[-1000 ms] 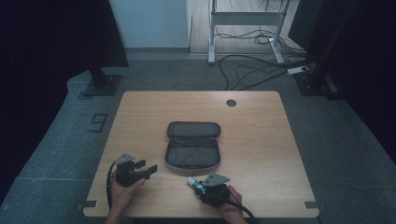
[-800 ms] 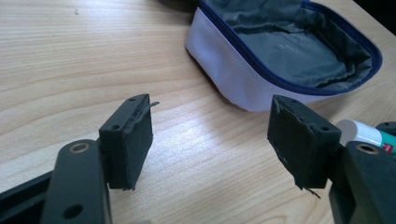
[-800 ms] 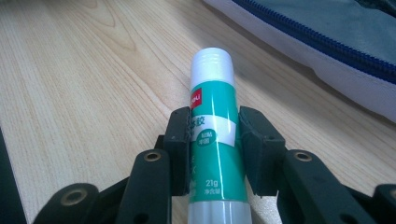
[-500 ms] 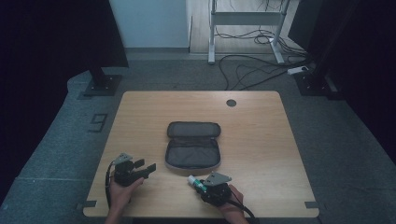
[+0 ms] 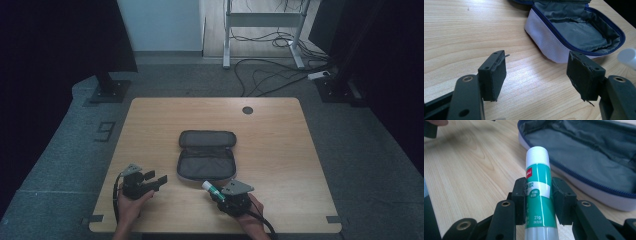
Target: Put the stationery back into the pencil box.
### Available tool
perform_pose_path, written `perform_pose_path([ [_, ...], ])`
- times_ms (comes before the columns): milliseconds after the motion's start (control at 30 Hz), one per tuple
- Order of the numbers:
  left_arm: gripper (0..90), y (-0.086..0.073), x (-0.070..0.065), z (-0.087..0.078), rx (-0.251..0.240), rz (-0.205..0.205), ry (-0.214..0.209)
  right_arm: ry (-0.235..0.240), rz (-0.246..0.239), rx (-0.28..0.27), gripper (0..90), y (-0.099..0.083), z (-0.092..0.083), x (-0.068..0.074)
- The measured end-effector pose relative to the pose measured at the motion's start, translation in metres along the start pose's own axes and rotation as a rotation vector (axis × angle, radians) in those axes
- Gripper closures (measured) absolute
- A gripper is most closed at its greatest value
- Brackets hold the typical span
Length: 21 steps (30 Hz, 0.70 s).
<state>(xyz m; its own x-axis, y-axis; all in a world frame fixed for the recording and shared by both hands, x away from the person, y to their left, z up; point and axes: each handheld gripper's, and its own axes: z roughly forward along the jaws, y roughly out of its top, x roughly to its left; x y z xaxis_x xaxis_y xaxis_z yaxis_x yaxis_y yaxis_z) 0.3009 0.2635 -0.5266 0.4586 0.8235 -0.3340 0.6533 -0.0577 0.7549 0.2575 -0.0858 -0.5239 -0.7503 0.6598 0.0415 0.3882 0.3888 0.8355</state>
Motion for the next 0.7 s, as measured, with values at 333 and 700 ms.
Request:
perform_pose_path([
  [333, 32.5, 0.000, 0.000, 0.002, 0.010, 0.003, -0.001, -0.010, 0.000, -0.046, 64.8, 0.014, -0.005, -0.005],
  [700, 32.4, -0.001, -0.001, 0.002, 0.015, 0.005, -0.005, -0.024, 0.003, -0.069, 64.8, 0.023, -0.005, -0.014],
])
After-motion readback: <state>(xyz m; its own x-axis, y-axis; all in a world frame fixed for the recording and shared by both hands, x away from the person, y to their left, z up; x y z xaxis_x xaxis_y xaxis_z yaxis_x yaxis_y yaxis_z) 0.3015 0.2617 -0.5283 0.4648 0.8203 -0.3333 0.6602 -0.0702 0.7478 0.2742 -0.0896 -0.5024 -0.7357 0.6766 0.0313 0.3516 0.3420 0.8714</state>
